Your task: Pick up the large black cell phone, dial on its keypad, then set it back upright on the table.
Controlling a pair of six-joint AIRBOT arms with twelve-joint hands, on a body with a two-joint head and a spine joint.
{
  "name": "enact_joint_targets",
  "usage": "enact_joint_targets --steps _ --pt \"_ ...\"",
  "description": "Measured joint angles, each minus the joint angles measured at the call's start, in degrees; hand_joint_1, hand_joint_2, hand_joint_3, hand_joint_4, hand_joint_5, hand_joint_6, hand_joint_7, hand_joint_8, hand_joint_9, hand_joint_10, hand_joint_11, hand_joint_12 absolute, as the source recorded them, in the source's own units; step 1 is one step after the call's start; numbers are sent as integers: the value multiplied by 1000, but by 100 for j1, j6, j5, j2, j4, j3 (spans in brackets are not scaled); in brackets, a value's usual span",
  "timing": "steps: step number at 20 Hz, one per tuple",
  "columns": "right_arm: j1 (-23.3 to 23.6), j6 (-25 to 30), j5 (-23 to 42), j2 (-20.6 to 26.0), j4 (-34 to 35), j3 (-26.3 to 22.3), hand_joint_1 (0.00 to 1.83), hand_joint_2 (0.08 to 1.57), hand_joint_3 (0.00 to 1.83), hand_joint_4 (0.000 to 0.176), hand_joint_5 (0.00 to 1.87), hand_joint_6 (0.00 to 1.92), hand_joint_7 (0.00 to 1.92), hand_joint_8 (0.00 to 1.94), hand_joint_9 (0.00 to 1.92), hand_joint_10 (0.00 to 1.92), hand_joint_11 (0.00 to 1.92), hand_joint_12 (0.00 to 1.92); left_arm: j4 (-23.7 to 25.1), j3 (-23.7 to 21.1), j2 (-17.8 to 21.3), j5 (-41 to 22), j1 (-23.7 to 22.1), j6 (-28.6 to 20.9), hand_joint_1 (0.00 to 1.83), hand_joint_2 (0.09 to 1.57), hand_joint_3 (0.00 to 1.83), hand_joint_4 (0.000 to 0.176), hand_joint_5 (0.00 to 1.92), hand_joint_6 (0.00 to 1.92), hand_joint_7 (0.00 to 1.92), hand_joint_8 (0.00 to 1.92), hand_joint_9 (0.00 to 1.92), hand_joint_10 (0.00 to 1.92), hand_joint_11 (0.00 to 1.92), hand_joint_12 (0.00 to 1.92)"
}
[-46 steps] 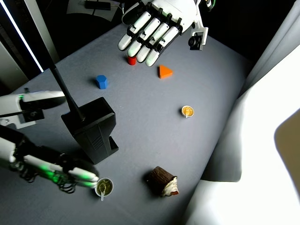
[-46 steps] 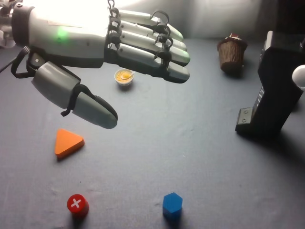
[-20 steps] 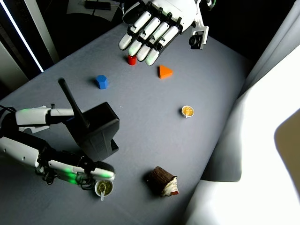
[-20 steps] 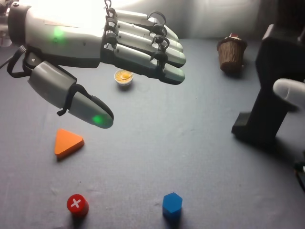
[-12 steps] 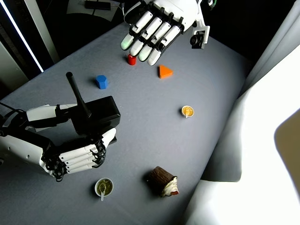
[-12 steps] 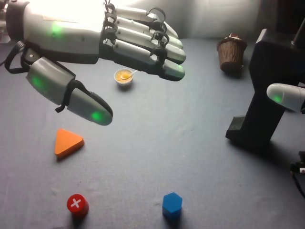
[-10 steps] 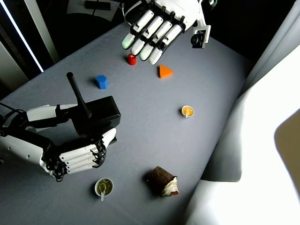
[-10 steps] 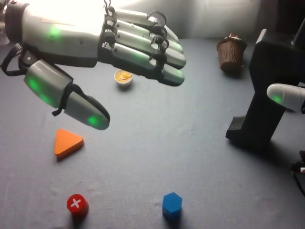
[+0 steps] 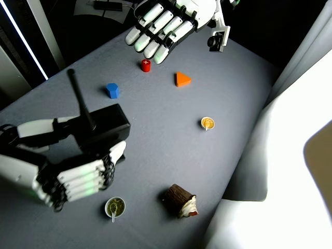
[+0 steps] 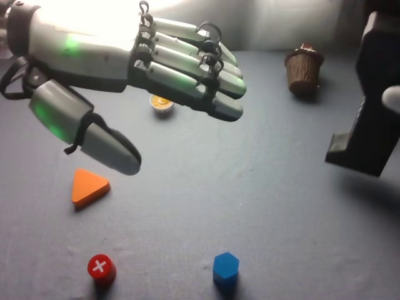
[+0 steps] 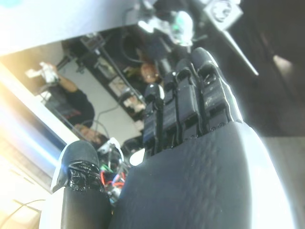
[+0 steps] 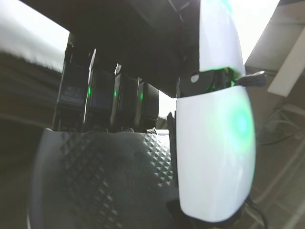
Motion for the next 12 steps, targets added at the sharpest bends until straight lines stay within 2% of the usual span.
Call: enact_joint_targets --steps 2,3,7,8,9,10,11,12 --pt "0 2 98 74 -68 0 1384 1100 0 0 973 819 1003 956 954 1237 992 1212 122 -92 -11 136 -15 -142 242 1201 0 49 207 6 144 1 173 6 0 458" --pt "0 7 118 103 -144 0 1385 1098 0 0 965 796 1023 936 961 1235 1012 1191 192 -153 -35 153 -13 -144 297 1210 1 61 187 0 121 0 160 1 0 446" --pt "0 46 243 140 -282 -7 1387 1094 0 0 970 785 1021 942 983 1207 1023 1203 251 -304 -42 568 -13 -87 377 1256 7 61 168 3 159 6 192 7 0 525" --pt "0 46 289 173 -334 -24 1383 1106 0 0 942 823 997 983 958 1248 1018 1230 203 -350 -42 909 -13 35 474 1267 3 67 192 3 237 10 294 21 0 760" --pt "0 48 332 205 -380 -50 1382 1112 0 0 937 811 984 1005 946 1281 1026 1257 173 -382 -44 1123 -13 87 518 1284 4 67 197 2 270 10 343 27 0 881" --pt "2 50 396 243 -446 -81 1382 1112 0 0 937 811 984 1005 946 1281 1026 1257 151 -422 -46 1272 -13 136 518 1284 4 67 197 2 270 10 343 27 0 881" --pt "2 52 474 286 -562 -98 1383 1106 0 0 968 777 991 1001 946 1269 1018 1238 157 -446 -70 1416 -13 216 732 1282 0 59 226 3 507 29 586 111 70 1271" --pt "39 52 481 323 -612 -142 1383 1106 0 0 968 777 991 1001 946 1269 1018 1238 157 -494 -81 1537 -13 282 732 1282 0 59 226 3 507 29 586 111 70 1271"
